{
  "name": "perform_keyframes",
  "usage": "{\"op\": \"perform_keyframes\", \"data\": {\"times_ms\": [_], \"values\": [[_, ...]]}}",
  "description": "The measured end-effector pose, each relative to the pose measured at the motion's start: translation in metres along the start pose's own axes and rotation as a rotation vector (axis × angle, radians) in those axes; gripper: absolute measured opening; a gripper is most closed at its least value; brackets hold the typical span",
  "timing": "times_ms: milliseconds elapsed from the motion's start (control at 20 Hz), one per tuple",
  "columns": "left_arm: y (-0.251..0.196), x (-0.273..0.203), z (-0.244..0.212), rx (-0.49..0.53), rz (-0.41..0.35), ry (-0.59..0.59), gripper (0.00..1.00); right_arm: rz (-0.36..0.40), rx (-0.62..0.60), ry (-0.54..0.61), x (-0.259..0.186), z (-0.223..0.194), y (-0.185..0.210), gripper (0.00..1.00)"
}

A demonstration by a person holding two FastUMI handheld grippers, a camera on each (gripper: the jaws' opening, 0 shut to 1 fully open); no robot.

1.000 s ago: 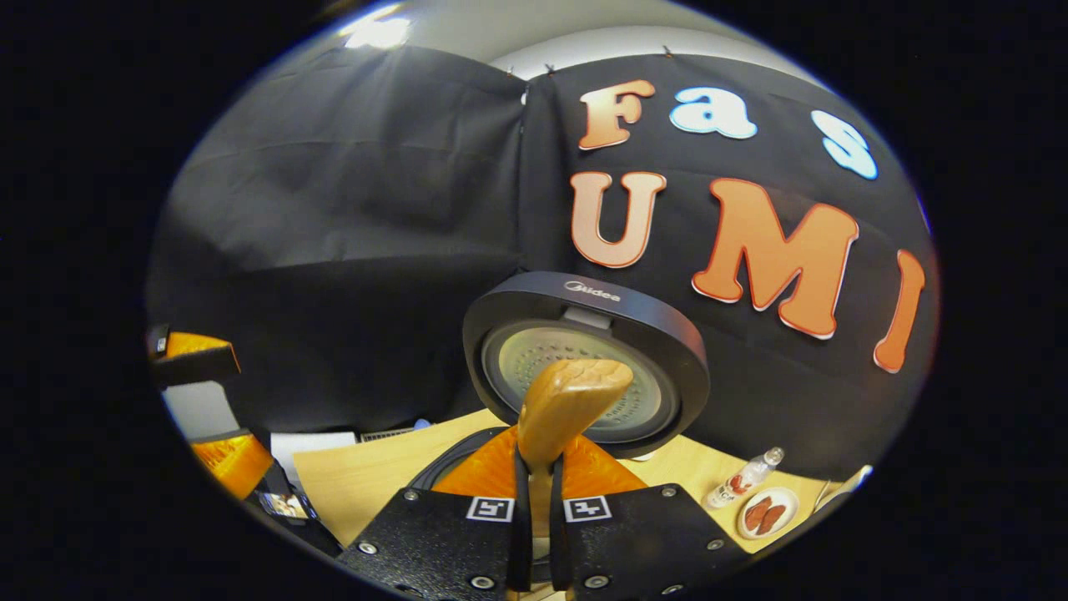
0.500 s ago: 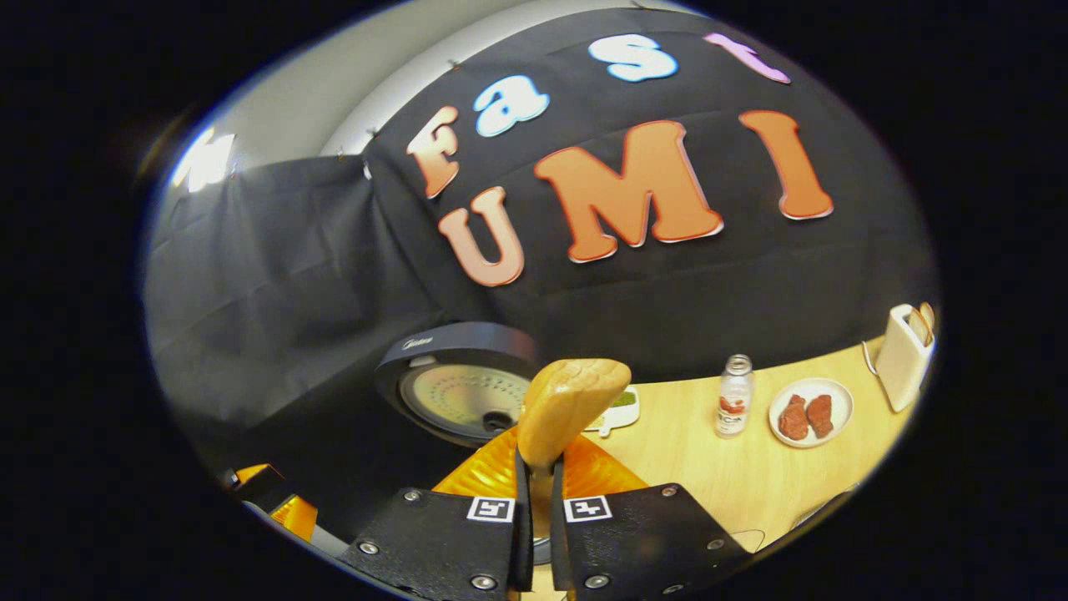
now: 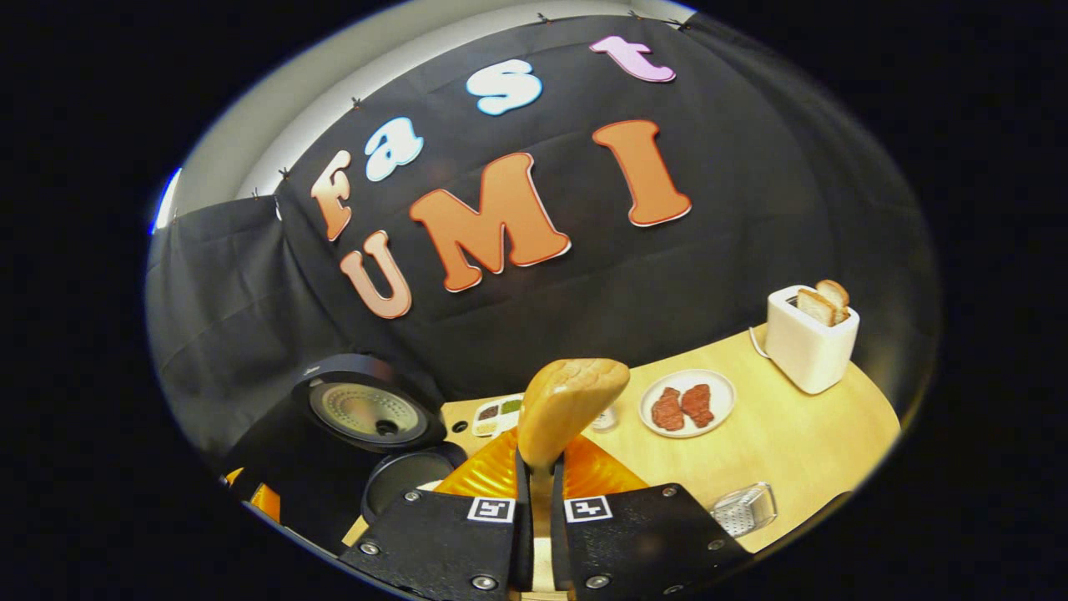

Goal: Close the left gripper, press the button to open the rice cooker; take a wooden spoon from the chopstick holder with the right hand, scoop a spoonful of rice and pour it into the rice cooker, then put the wooden spoon back into the chopstick holder.

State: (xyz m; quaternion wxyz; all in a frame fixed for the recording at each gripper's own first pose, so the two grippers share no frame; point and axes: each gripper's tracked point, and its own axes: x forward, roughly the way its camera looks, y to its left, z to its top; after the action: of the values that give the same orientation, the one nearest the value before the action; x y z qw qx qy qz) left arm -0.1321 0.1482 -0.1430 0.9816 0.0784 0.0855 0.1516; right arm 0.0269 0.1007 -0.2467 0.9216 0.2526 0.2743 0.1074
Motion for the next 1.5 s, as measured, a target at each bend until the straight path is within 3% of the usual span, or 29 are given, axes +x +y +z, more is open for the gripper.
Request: {"op": "perform_keyframes", "data": {"times_ms": [100, 150, 200, 250, 400, 450, 500, 600, 650, 950, 1500], "values": [[-0.007, 0.001, 0.002, 0.002, -0.008, 0.000, 1.00, -0.038, -0.004, 0.005, -0.007, -0.004, -0.022, 0.07], [-0.010, 0.002, 0.003, 0.002, -0.010, 0.001, 0.94, -0.054, -0.007, 0.009, -0.010, -0.006, -0.031, 0.08], [-0.014, 0.002, 0.004, 0.001, -0.014, 0.001, 1.00, -0.066, -0.008, 0.014, -0.013, -0.008, -0.040, 0.08], [-0.017, 0.003, 0.005, 0.001, -0.014, 0.001, 0.94, -0.075, -0.007, 0.019, -0.015, -0.010, -0.047, 0.08], [-0.024, 0.003, 0.004, 0.002, -0.007, 0.008, 0.94, -0.103, -0.019, 0.032, -0.021, -0.018, -0.071, 0.08], [-0.025, 0.003, 0.003, 0.001, -0.004, 0.014, 1.00, -0.114, -0.025, 0.043, -0.023, -0.021, -0.080, 0.08], [-0.026, 0.004, 0.003, 0.003, 0.003, 0.017, 0.94, -0.123, -0.033, 0.054, -0.024, -0.026, -0.088, 0.08], [-0.027, 0.006, 0.004, 0.005, 0.021, 0.024, 1.00, -0.144, -0.048, 0.067, -0.027, -0.030, -0.106, 0.08], [-0.028, 0.006, 0.006, 0.003, 0.028, 0.026, 0.94, -0.155, -0.054, 0.069, -0.028, -0.031, -0.114, 0.08], [-0.039, 0.001, 0.010, 0.002, 0.062, 0.040, 0.94, -0.220, -0.096, 0.112, -0.023, -0.054, -0.166, 0.08], [-0.042, -0.005, 0.010, -0.009, 0.101, 0.066, 0.94, -0.296, -0.060, 0.248, 0.003, -0.130, -0.209, 0.08]]}}
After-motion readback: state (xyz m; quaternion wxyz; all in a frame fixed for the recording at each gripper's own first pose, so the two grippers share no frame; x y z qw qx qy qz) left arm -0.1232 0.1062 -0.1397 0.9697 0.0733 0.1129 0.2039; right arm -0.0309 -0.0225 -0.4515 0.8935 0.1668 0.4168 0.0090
